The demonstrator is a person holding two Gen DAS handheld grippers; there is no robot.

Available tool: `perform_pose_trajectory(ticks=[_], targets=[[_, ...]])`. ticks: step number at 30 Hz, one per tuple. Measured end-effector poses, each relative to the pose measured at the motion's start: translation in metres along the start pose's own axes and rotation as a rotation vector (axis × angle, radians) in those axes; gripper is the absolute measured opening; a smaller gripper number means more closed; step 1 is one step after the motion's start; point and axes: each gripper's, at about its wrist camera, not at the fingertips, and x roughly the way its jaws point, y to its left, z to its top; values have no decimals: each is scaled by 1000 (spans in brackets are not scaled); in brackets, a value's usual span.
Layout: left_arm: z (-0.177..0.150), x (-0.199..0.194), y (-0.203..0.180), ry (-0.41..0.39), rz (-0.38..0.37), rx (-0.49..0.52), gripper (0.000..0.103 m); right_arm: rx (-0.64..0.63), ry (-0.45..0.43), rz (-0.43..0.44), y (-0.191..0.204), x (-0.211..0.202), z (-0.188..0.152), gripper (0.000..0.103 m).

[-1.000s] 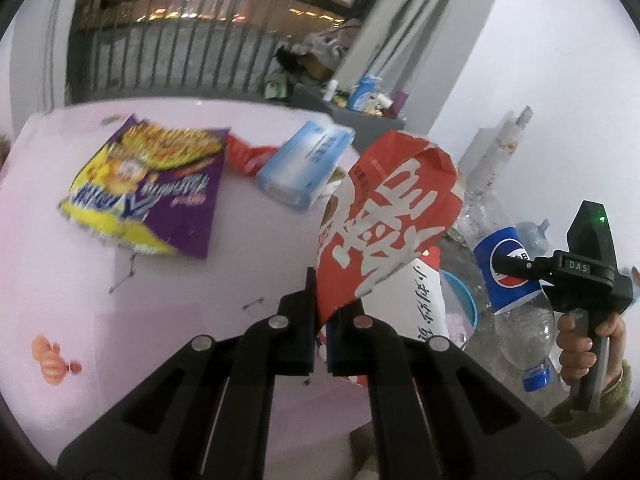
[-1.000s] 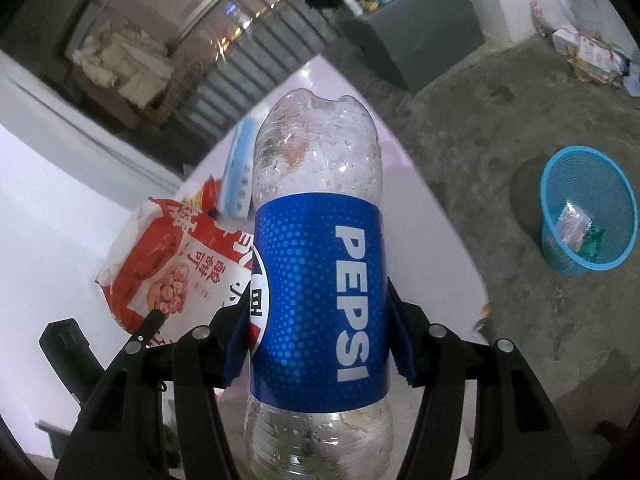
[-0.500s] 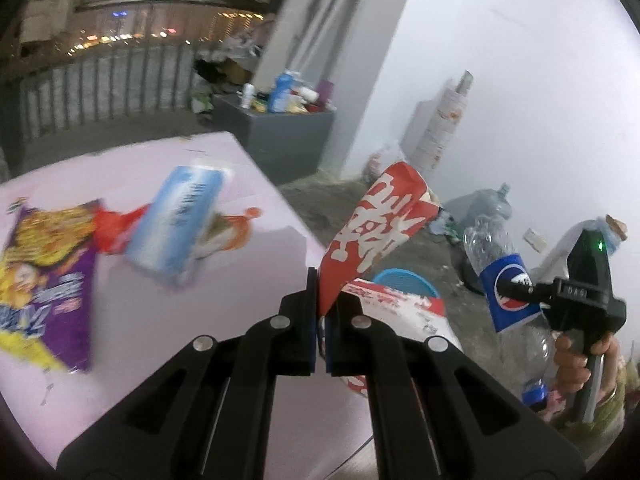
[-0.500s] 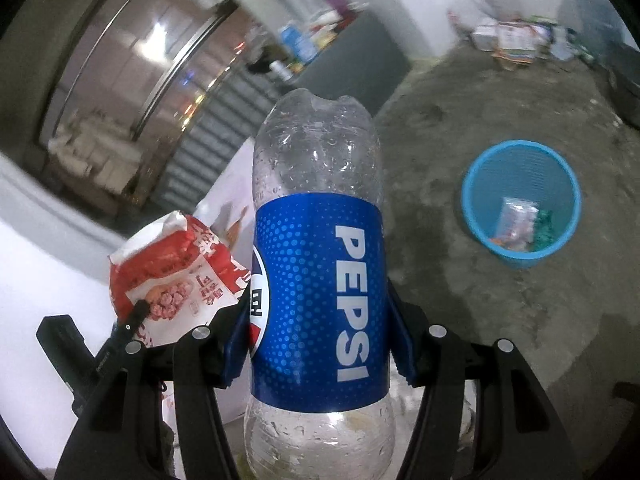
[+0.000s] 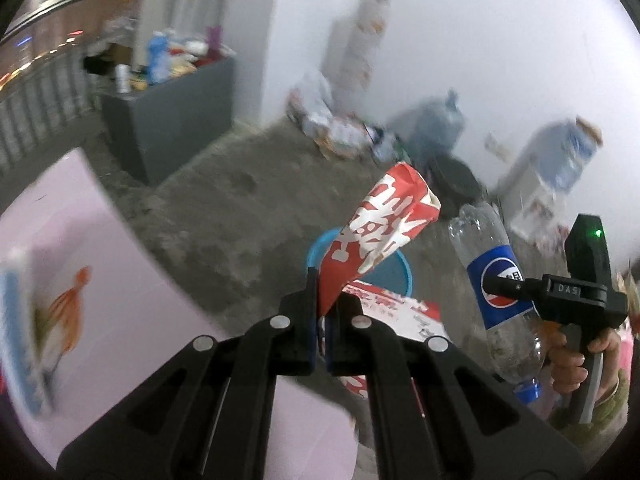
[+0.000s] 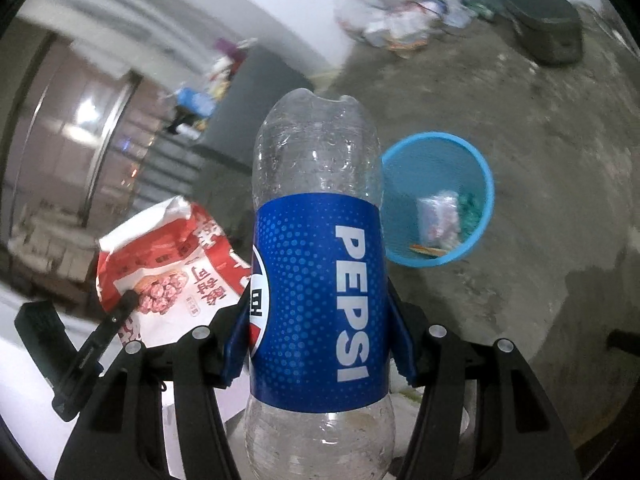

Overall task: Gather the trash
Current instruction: 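Carry the snack bag and Pepsi bottle to the blue wastebasket and open both tools, then move both open tools back over the table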

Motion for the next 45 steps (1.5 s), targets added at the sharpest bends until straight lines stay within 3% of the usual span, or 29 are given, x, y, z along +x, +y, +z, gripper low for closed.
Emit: perform_pose_trajectory(ticks=[8,9,12,15,17,19,27,36,45], targets=[[46,131,-35,172,-23,102,2,142,81,10,-45,55,51,59],[51,147,-37,184,-29,100,7,159,89,23,-49,64,59,59],[64,180,-32,193,-34,56,39,214,100,62,-68,96,87,59],[66,188,-30,182,-34,26,44,265,102,-5,-86,118,98,60],[65,182,-28,167,-46,12,51,278,96,-31,-91,123,98,60],[62,169,-26,142,-53,12,55,278,96,22,-91,125,91,60],[48,118,-13,91,-46,-18,57,258,117,1,-88,120,56,60],[16,42,12,22,3,-61,66,230,130,4,-75,104,39,60],[-29,-56,49,-134,67,-179,84,-5,107,-107,-15,81,30,60]])
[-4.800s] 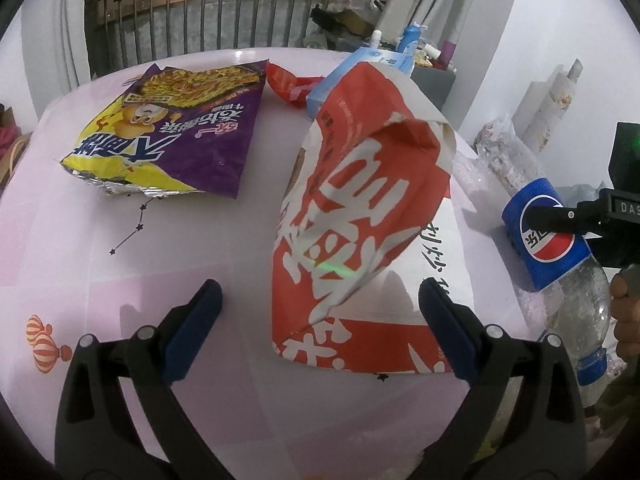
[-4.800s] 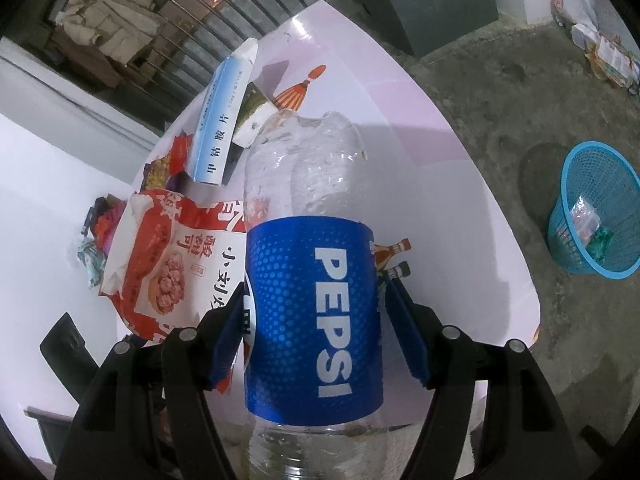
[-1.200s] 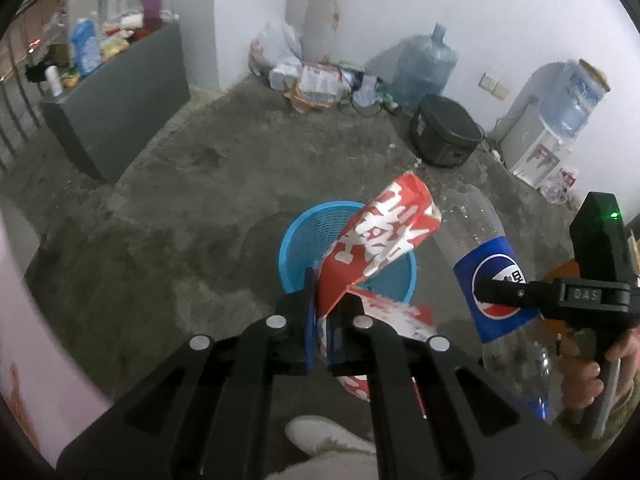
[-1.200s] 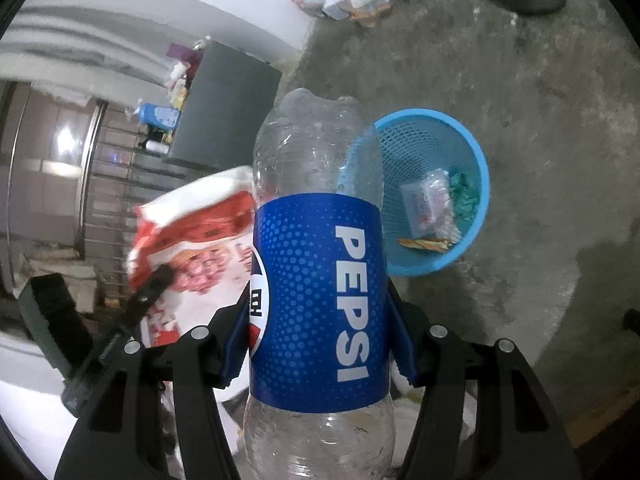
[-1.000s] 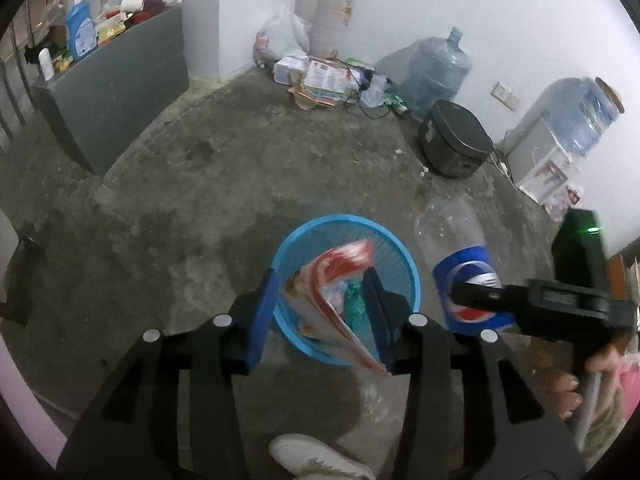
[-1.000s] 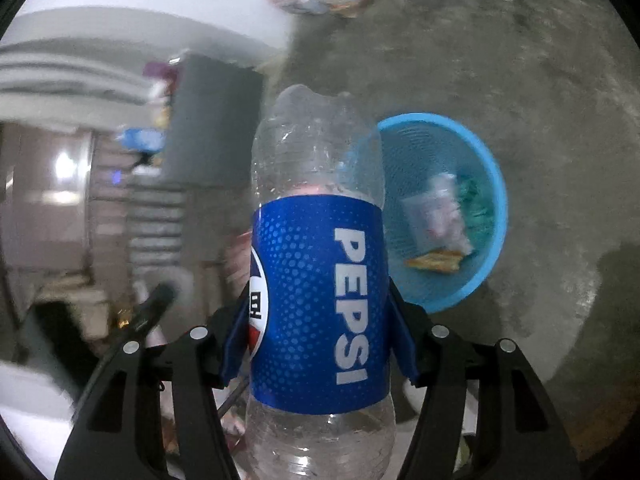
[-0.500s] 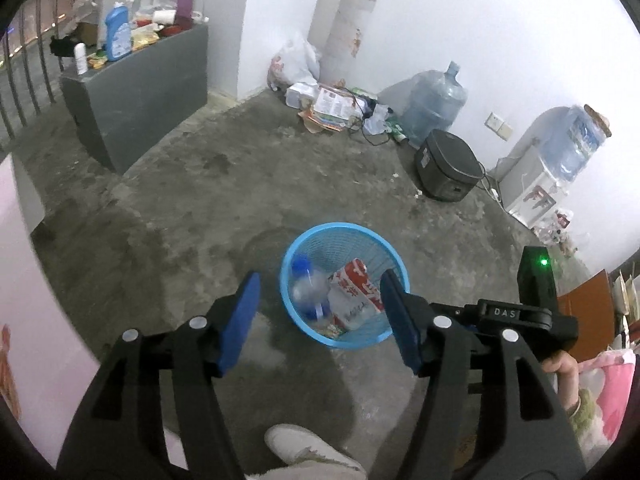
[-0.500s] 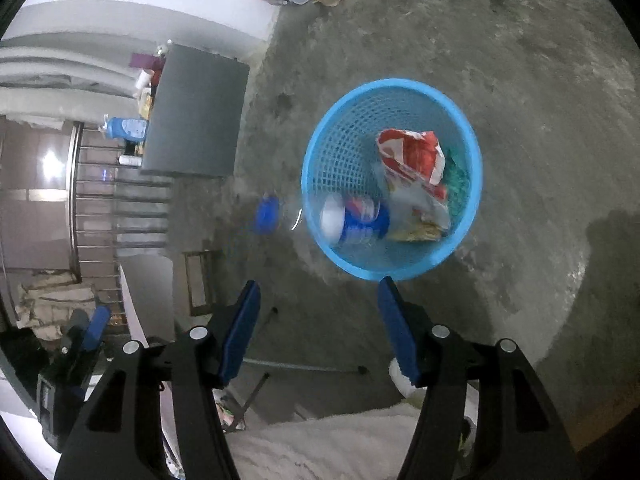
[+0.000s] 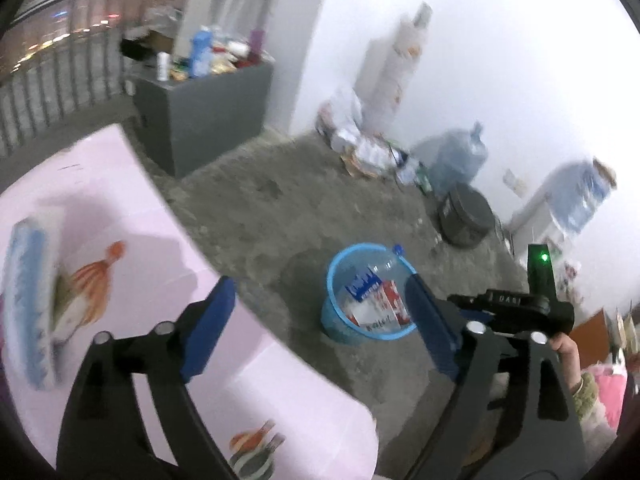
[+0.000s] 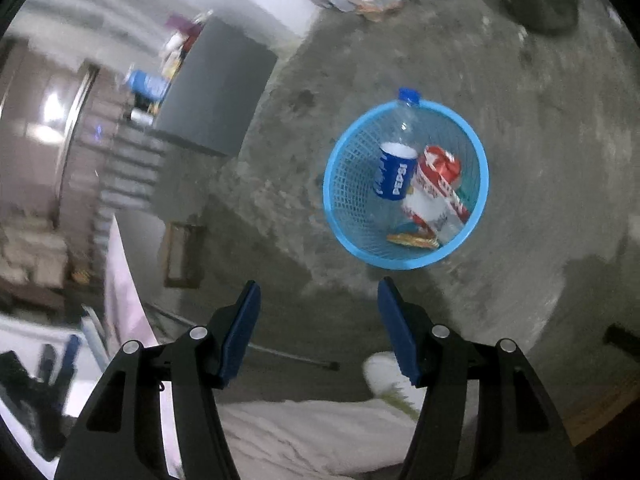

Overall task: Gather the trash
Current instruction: 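Move both open tools back over the table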

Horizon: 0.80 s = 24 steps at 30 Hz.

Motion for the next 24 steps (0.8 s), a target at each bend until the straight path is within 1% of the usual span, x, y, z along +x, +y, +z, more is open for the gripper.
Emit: perform_pose_trajectory(ticks=[2,3,6,9,10,12,15,19,21,24], targets=[[-6,-20,9,-39,23,-33,87,-103,-12,-50,27,-10,-5,61],[-11,-35,16,-66,44,-62,89,-140,-19,-66,36,-15,-9,66],[-21,-65,31,-118,85,-120,90,-299,-68,-131,81,-33,-25,71],[-33,-91,43,-147,128,-143,92,-404,-110,-165,114,-45,-42,76],[-37,-100,48,-157,146,-149,92,-445,-127,-177,128,-49,-49,81],[-44,-118,57,-171,190,-165,92,-519,-158,-192,154,-56,-64,87],[-56,-142,72,-195,235,-195,93,-615,-195,-210,188,-61,-84,94],[-70,-170,91,-231,303,-251,94,-775,-244,-231,235,-63,-118,97],[-78,-187,103,-257,343,-273,94,-847,-272,-265,258,-62,-136,97],[-86,-212,120,-309,385,-290,94,-954,-313,-263,289,-59,-161,97]])
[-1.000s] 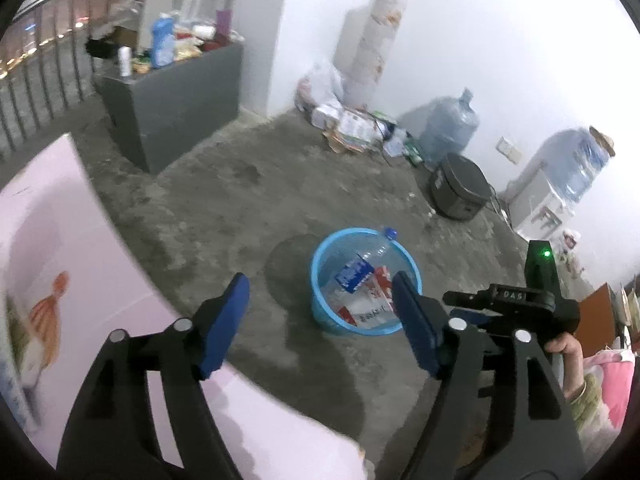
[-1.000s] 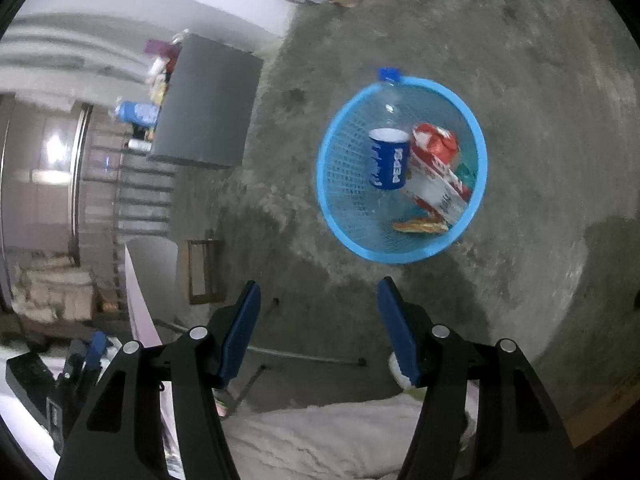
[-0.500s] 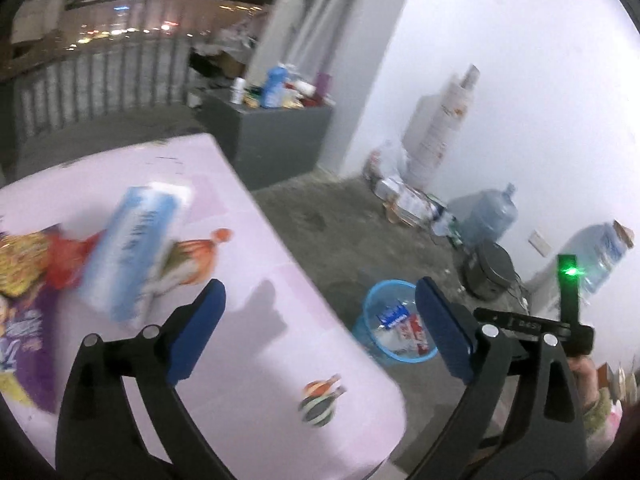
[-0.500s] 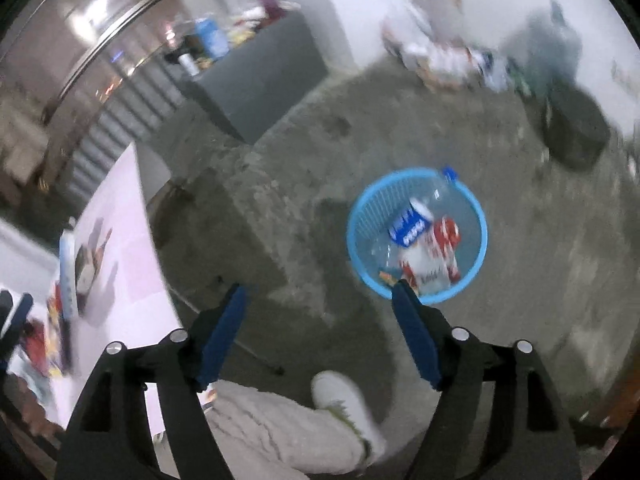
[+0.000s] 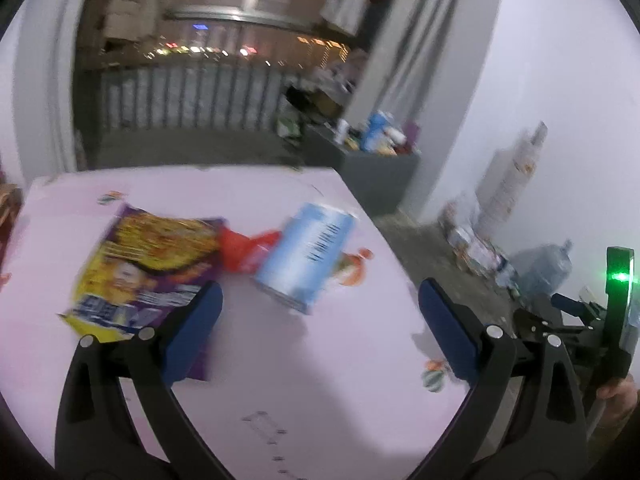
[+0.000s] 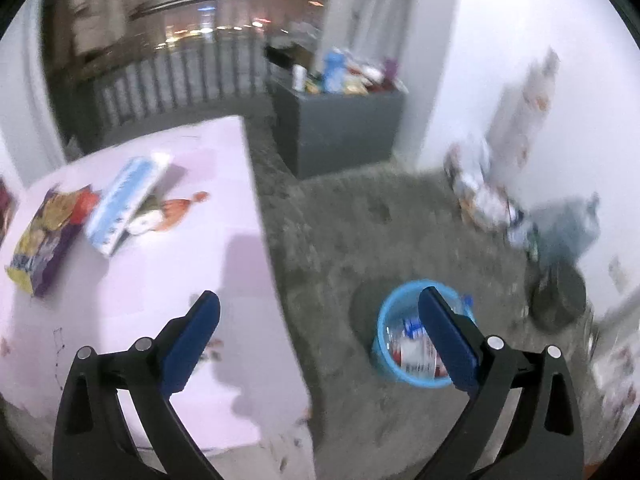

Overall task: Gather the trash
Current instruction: 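Move both open tools back over the table, then grasp the purple noodle packet with the left tool while the right tool grasps the blue-white box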

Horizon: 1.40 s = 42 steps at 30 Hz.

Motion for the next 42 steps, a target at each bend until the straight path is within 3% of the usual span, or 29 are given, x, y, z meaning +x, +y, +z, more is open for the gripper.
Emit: perform_pose_trajectory(ticks=[5,9,13,20,24,28,31,35,42], targets=[[2,-30,49,-82,61,-66,94,-100,-37,111,52,-8,23,97],[-3,-48,83,-116,105,-96,94,-101,-77,279,83,-13,37,97],[-9,-54,109,-119,116,-103,94,-94,-88,349,107,-15,45,97],[-17,-50,150,-87,95,-165,94,75,86,548,128,22,59,97],[-12,-32,172,-61,70,-209,94,154,165,613,136,51,62,95],[-2,-9,189,-41,87,-232,92,219,213,635,140,78,70,91],[6,20,204,9,130,-244,76,262,236,616,143,103,81,89],[10,64,224,100,172,-286,67,294,234,563,145,135,98,89],[11,134,238,215,153,-357,49,302,280,571,159,185,117,89]])
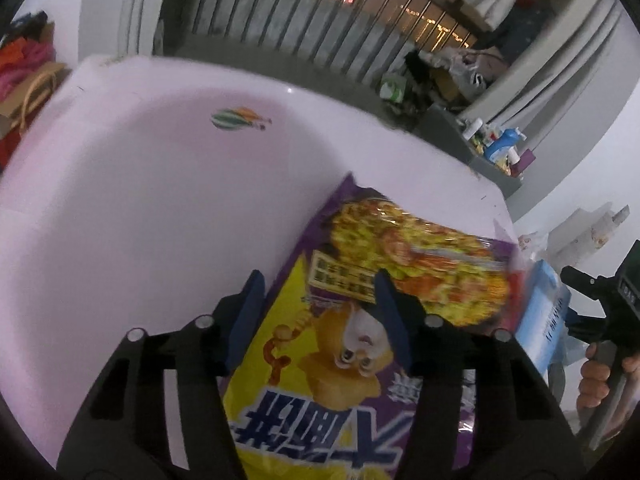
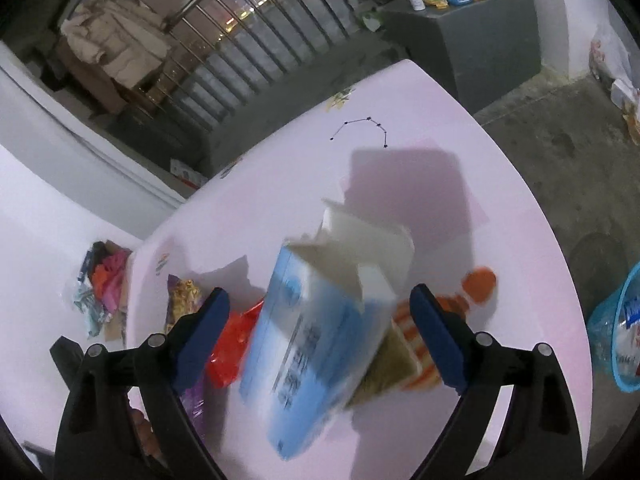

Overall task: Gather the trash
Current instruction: 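Grasp the purple noodle packet with the left tool while the right tool grasps the blue-white box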

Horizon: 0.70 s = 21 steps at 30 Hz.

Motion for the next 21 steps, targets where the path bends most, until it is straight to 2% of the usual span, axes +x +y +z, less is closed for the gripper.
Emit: perform_pose_trajectory(ticks=[5,6,10,21], targets=[[2,24,-24,26,-38,63,43,-40,70,27,1,28,9,77],[1,26,-30,30,-41,82,43,-53,91,27,2,36,9,70],[-8,35,-58,62,-84,156,38,-106,117,45,4,47,9,65],[-60,19,-101,147,-181,268,35,-264,185,106,18,35,-21,64]])
